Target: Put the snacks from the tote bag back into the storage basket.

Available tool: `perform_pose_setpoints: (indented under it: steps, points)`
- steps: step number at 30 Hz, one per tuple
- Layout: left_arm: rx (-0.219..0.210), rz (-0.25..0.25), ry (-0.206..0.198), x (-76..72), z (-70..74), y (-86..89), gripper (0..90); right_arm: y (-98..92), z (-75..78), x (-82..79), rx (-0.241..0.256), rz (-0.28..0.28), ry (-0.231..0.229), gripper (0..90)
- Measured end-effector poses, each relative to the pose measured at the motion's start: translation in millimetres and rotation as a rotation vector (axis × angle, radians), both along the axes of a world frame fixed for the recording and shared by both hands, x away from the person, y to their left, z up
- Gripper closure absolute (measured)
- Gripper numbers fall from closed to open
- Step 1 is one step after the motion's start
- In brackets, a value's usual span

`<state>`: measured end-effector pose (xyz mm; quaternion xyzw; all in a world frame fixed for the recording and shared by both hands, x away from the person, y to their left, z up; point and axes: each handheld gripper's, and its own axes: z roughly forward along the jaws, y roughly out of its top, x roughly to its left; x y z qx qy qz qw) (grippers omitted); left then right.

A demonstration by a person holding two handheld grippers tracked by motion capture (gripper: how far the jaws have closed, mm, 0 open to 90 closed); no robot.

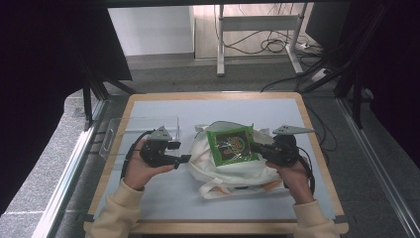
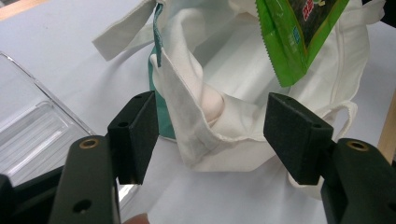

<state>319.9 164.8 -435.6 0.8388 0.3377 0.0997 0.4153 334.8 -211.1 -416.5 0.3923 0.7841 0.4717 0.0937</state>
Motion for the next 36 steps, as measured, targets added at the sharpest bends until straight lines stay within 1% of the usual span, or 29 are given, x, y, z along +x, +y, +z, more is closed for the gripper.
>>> perform_pose_setpoints:
  steps: [4, 6, 7, 10, 13, 20, 21, 24, 29, 34, 36]
  points:
    - [0.002, 0.006, -0.002, -0.5, 0.3, 0.3, 35.6, -2.9, 3.0, -3.8, 0.005, 0.023, -0.017, 88.8]
    - [0.006, 0.004, -0.007, -1.0, 0.5, 0.9, 35.6, -4.4, 5.5, -6.3, 0.007, 0.035, -0.035, 88.8]
    - [-0.004, -0.001, -0.004, -1.4, 1.1, 1.8, 35.6, -4.8, 6.7, -7.5, 0.006, 0.041, -0.042, 88.8]
    - [-0.009, -0.007, -0.012, -1.3, 2.8, 3.3, 35.6, -3.4, 8.9, -9.0, -0.002, 0.056, -0.058, 88.8]
    - [-0.023, -0.020, -0.010, -1.4, 3.7, 3.9, 35.7, 0.1, 9.1, -8.7, -0.017, 0.071, -0.067, 88.8]
    - [-0.025, -0.040, -0.014, 0.3, 7.6, -0.8, 36.1, 4.4, 7.1, -7.9, -0.031, 0.094, -0.068, 88.7]
    - [-0.024, -0.055, -0.018, 0.5, 10.3, -5.6, 36.2, 4.6, 7.1, -8.4, -0.032, 0.096, -0.070, 88.7]
    - [-0.023, -0.087, -0.020, 1.6, 15.0, -12.5, 37.7, 5.7, 7.5, -10.2, -0.036, 0.113, -0.084, 88.7]
    - [-0.022, -0.117, -0.024, 7.7, 25.4, -19.6, 38.3, 7.1, 8.1, -11.2, -0.039, 0.131, -0.096, 88.7]
    - [-0.008, -0.163, -0.016, 14.5, 34.5, -29.1, 38.2, 6.3, 8.2, -11.0, -0.037, 0.139, -0.103, 88.6]
    - [-0.011, -0.188, -0.011, 17.3, 39.0, -32.5, 38.3, 6.0, 8.3, -11.0, -0.038, 0.138, -0.107, 88.6]
